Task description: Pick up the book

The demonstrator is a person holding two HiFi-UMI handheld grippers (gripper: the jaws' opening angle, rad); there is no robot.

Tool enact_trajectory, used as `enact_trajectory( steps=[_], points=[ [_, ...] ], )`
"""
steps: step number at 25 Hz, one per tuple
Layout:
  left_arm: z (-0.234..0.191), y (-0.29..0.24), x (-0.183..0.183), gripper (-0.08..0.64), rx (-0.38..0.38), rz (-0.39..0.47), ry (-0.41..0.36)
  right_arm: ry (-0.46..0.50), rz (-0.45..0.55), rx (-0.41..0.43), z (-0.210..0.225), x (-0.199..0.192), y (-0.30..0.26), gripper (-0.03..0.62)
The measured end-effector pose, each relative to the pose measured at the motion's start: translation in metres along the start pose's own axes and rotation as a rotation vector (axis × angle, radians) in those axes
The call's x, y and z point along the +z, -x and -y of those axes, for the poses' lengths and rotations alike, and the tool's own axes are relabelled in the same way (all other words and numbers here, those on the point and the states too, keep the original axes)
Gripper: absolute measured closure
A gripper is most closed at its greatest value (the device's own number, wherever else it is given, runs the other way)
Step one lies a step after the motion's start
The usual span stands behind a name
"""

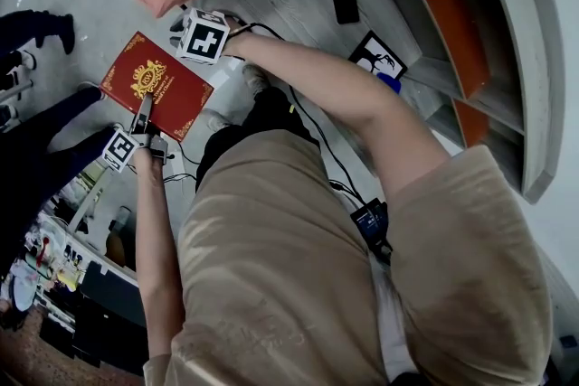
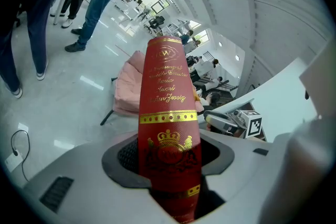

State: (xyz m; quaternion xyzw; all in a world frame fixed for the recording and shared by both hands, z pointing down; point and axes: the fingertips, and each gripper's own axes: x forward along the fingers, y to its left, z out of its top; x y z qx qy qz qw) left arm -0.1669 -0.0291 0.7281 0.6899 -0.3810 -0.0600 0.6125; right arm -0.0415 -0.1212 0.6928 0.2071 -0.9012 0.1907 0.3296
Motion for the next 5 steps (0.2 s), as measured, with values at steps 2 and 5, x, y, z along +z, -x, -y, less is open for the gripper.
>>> enact_trajectory(
  steps=[2,5],
  points=[
    [0.000,-0.001,-0.012,0.319,-0.013,-0.015,0.015,-0.028,0.000,0.003,-0.005,-0.009,0.005,0.520],
    [-0.017,0.007,-0.033,0.319,0.070,-0.066,-0.021,-0.100,0.001,0.007,-0.017,-0.030,0.017,0.520]
  ],
)
